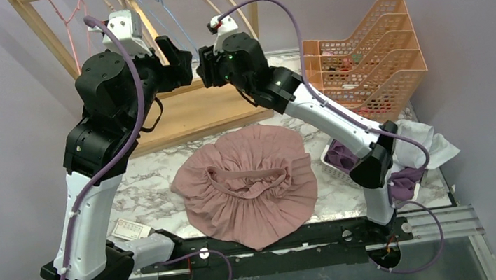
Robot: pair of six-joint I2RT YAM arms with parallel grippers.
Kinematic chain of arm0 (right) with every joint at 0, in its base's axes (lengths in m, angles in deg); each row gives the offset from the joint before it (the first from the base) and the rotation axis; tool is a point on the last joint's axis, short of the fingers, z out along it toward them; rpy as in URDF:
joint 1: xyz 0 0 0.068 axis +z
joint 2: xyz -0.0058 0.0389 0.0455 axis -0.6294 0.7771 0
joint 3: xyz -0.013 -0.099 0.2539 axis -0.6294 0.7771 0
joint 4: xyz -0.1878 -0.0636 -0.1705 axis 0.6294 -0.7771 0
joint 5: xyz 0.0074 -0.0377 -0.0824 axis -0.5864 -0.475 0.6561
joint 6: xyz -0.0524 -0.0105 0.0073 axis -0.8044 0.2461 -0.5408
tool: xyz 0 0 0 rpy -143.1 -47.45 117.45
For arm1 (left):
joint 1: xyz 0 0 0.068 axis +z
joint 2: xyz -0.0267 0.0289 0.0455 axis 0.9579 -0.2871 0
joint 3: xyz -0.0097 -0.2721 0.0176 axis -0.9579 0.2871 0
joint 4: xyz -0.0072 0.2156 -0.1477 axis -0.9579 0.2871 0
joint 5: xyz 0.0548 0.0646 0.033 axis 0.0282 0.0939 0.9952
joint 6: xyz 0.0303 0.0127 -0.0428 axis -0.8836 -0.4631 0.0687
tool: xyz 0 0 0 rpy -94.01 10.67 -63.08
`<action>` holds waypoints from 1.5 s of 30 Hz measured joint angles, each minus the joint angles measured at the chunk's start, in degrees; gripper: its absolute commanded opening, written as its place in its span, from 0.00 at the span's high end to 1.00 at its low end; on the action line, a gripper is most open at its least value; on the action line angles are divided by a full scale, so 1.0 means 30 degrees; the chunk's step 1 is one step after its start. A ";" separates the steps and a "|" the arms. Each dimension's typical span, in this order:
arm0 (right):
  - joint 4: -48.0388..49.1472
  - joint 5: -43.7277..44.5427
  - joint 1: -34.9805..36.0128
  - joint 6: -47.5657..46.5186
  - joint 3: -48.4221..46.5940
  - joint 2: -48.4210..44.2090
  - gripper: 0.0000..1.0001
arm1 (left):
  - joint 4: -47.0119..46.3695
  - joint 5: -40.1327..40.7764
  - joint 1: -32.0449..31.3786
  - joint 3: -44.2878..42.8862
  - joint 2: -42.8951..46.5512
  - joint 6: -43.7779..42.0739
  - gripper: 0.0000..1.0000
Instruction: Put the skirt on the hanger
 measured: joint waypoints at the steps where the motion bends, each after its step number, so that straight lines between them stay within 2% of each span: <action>1: 0.0007 0.0219 0.0000 -0.0189 -0.0124 0.0379 0.53 | 0.0007 -0.0058 0.0000 0.0109 0.0029 0.0066 0.25; 5: 0.0109 0.0882 0.0000 -0.1304 -0.0226 0.1428 0.73 | 0.0138 -0.0102 0.0000 0.0342 0.0080 0.0306 0.25; 8: 0.0335 0.1253 0.0000 -0.2149 -0.0517 0.1858 0.97 | 0.0153 -0.0087 0.0000 0.0342 0.0124 0.0342 0.25; 9: 0.0503 0.1355 0.0000 -0.2426 -0.0612 0.1880 0.99 | 0.0175 -0.0073 0.0000 0.0321 0.0146 0.0342 0.25; 16: 0.2368 0.1654 0.0000 -0.3490 -0.0576 0.1552 0.99 | 0.0495 0.0707 0.0000 -0.1035 0.0153 0.0495 0.25; 27: 0.4197 0.1348 0.0000 -0.3840 0.3905 -0.2907 0.99 | -0.1042 0.1719 0.0000 -0.1479 0.0838 0.1858 0.23; 33: 0.4510 -0.0262 -0.0022 -0.3861 0.9449 -0.6870 0.99 | -0.1931 0.1115 0.0000 0.0022 0.1581 0.2018 0.16; 37: 0.4065 -0.1690 -0.0022 -0.3803 1.3070 -1.0520 0.99 | -0.2266 -0.0131 0.0000 0.1770 0.2331 0.1559 0.01; 45: 0.0087 -0.3672 -0.0022 -0.3169 1.5992 -1.6779 0.99 | -0.2601 -0.2499 0.0000 0.4663 0.3701 0.0379 0.01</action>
